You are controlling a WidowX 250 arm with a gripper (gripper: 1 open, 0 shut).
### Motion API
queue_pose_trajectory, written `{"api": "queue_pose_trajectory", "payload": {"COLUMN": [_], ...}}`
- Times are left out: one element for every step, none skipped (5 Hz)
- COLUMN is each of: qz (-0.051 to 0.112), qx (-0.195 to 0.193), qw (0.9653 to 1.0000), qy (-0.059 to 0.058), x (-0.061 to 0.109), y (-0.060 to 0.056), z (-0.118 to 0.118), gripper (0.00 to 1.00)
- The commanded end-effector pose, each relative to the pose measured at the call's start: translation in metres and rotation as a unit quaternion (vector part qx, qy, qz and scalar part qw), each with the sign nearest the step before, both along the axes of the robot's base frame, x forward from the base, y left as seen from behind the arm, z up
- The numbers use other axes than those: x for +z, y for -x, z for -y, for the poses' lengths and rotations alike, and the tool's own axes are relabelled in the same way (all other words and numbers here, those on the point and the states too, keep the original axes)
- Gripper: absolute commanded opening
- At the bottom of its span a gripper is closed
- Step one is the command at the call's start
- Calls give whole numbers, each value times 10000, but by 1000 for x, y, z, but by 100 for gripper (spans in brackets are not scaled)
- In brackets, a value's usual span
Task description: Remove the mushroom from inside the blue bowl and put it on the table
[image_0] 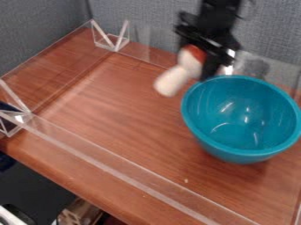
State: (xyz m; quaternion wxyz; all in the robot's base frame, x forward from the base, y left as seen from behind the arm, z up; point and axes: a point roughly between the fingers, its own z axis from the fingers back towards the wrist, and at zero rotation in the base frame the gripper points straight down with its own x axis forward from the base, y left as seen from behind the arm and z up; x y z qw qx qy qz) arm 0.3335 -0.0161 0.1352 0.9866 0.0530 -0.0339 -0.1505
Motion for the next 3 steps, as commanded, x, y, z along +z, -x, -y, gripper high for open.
{"api": "queue_pose_trajectory", "payload": {"qz": [273,180,77], "qx": [447,661,738], "qw": [9986,9976,9972], "qy": [61,69,78], "x": [17,6,-8], "y": [13,19,27], "z": [-38,-60,-72], "gripper": [0,0,0]}}
